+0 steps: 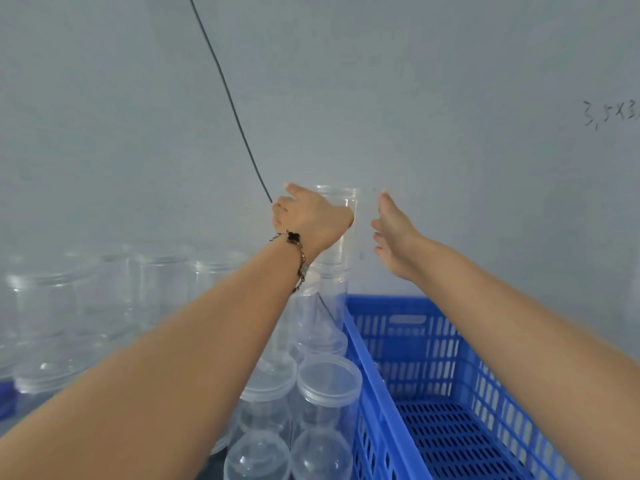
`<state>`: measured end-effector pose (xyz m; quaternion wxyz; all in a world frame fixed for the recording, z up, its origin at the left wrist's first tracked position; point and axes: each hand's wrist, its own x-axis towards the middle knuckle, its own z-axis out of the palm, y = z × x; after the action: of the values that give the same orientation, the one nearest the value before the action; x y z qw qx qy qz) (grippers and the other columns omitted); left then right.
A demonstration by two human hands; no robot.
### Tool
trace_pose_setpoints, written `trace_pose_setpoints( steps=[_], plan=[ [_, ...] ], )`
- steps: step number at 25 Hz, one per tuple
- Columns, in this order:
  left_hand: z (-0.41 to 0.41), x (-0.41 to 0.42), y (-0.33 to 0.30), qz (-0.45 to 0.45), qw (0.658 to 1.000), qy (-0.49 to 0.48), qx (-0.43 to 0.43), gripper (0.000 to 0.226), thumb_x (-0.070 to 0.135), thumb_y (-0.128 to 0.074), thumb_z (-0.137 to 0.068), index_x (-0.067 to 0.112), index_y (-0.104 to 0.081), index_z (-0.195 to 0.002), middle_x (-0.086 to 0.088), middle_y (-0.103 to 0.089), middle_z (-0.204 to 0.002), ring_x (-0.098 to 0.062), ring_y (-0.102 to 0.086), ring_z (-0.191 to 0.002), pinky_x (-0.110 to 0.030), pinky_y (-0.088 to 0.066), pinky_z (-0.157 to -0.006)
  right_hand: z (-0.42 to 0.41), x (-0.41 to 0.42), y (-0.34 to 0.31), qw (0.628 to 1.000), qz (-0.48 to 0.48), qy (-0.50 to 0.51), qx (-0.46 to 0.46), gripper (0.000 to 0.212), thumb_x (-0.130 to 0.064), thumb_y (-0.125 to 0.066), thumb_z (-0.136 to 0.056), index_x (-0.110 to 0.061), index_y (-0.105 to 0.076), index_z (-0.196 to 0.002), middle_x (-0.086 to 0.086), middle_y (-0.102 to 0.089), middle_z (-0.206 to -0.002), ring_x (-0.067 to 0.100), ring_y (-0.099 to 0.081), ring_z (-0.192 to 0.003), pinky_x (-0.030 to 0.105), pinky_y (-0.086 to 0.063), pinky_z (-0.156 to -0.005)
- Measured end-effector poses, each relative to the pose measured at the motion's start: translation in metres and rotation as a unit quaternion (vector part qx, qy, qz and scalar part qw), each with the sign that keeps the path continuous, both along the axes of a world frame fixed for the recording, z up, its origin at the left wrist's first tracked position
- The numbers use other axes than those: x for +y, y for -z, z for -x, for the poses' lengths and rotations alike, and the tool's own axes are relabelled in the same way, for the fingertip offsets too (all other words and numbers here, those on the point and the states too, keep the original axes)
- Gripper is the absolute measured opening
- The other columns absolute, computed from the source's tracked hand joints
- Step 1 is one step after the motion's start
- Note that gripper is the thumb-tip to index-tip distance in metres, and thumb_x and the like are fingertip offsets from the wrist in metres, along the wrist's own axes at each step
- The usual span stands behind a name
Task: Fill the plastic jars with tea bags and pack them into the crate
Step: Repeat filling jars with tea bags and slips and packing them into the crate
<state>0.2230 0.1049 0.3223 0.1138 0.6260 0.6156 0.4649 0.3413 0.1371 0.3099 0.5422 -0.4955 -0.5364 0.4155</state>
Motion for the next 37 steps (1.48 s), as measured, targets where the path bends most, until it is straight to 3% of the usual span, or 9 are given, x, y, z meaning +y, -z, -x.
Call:
trace_pose_setpoints(
  steps=[5,10,14,20,25,28,30,34,37],
  plan=[
    [-0.002,0.016,0.005,0.082,0.989,0.103,-0.063,0.108,0.020,-0.064,-0.079,0.007,0.018,-0.148,-0.017,-0.012,-0.156,-0.033,-0.022,-0.141,-0.046,-0.029,-0.112,0.026,0.008,-0.005,0.999,0.009,-0.033,-0.026,0.072,-0.066,-0.012,-0.093,-0.022,-0.022,-0.149,0.000,-0.043,-0.131,0.010,-0.032,-0.131,0.039,-0.010,-0.118],
    [0.006,0.001,-0.014,0.004,0.991,0.116,-0.070,0.102,0.019,-0.064,-0.080,0.008,0.009,-0.150,-0.014,-0.014,-0.156,-0.032,-0.026,-0.139,-0.040,-0.032,-0.107,0.029,-0.020,-0.023,0.998,-0.029,-0.040,0.029,0.065,-0.063,-0.019,-0.094,-0.025,-0.025,-0.147,-0.005,-0.028,-0.153,0.013,-0.027,-0.139,0.035,-0.020,-0.112],
    [0.028,-0.039,-0.020,-0.075,0.995,0.066,-0.012,0.097,0.031,-0.072,-0.078,0.009,-0.010,-0.150,-0.012,-0.028,-0.148,-0.033,-0.033,-0.133,-0.043,-0.037,-0.104,0.040,-0.078,-0.034,0.997,-0.038,-0.044,0.045,0.065,-0.063,-0.028,-0.093,-0.020,-0.036,-0.141,0.007,-0.049,-0.132,0.025,-0.047,-0.120,0.036,-0.040,-0.098],
    [0.083,-0.128,0.047,-0.179,0.980,-0.008,0.081,0.104,0.050,-0.080,-0.065,0.013,-0.025,-0.145,-0.010,-0.040,-0.140,-0.030,-0.039,-0.126,-0.040,-0.037,-0.099,0.071,-0.182,0.000,0.995,0.031,-0.085,-0.039,0.048,-0.068,-0.045,-0.084,-0.020,-0.052,-0.089,0.010,-0.059,-0.097,0.028,-0.066,-0.082,0.041,-0.059,-0.071],
    [0.120,-0.215,0.130,-0.224,0.943,0.014,0.245,0.101,0.031,-0.093,-0.044,0.001,-0.047,-0.129,-0.011,-0.062,-0.109,-0.026,-0.056,-0.096,-0.032,-0.040,-0.080,0.097,-0.244,0.059,0.948,0.059,-0.111,-0.291,0.093,-0.092,-0.036,-0.055,-0.021,-0.062,-0.109,0.002,-0.068,-0.097,0.017,-0.068,-0.075,0.032,-0.058,-0.065],
    [0.136,-0.249,0.164,-0.222,0.946,0.040,0.235,0.096,0.032,-0.093,-0.038,0.003,-0.055,-0.122,0.001,-0.062,-0.097,-0.007,-0.047,-0.087,-0.026,-0.039,-0.075,0.114,-0.264,0.098,0.928,0.063,-0.086,-0.357,0.101,-0.094,-0.035,-0.050,-0.019,-0.058,-0.114,-0.003,-0.066,-0.101,0.012,-0.064,-0.087,0.029,-0.052,-0.073],
    [0.141,-0.264,0.180,-0.181,0.964,0.057,0.188,0.089,0.036,-0.090,-0.042,0.013,-0.058,-0.123,0.015,-0.057,-0.097,-0.004,-0.050,-0.084,-0.023,-0.038,-0.075,0.120,-0.273,0.120,0.928,0.064,-0.090,-0.356,0.101,-0.090,-0.041,-0.051,-0.015,-0.051,-0.119,-0.002,-0.062,-0.109,0.012,-0.059,-0.095,0.027,-0.047,-0.071],
    [0.169,-0.298,0.205,0.003,0.989,0.149,-0.018,0.073,0.038,-0.087,-0.047,0.054,-0.052,-0.109,0.024,-0.068,-0.091,0.000,-0.065,-0.085,-0.013,-0.050,-0.069,0.121,-0.287,0.145,0.901,-0.038,-0.187,-0.389,0.051,-0.062,-0.068,-0.061,-0.026,-0.052,-0.094,-0.012,-0.057,-0.095,0.006,-0.056,-0.085,0.033,-0.051,-0.077],
    [0.163,-0.291,0.239,0.054,0.972,0.160,0.161,0.081,0.047,-0.078,-0.062,0.050,-0.037,-0.132,0.022,-0.060,-0.116,-0.003,-0.060,-0.106,-0.022,-0.049,-0.092,0.113,-0.287,0.151,0.810,-0.001,-0.375,-0.450,0.078,-0.016,-0.079,-0.068,-0.027,-0.039,-0.134,-0.005,-0.042,-0.134,0.010,-0.044,-0.119,0.020,-0.039,-0.095]
  ],
)
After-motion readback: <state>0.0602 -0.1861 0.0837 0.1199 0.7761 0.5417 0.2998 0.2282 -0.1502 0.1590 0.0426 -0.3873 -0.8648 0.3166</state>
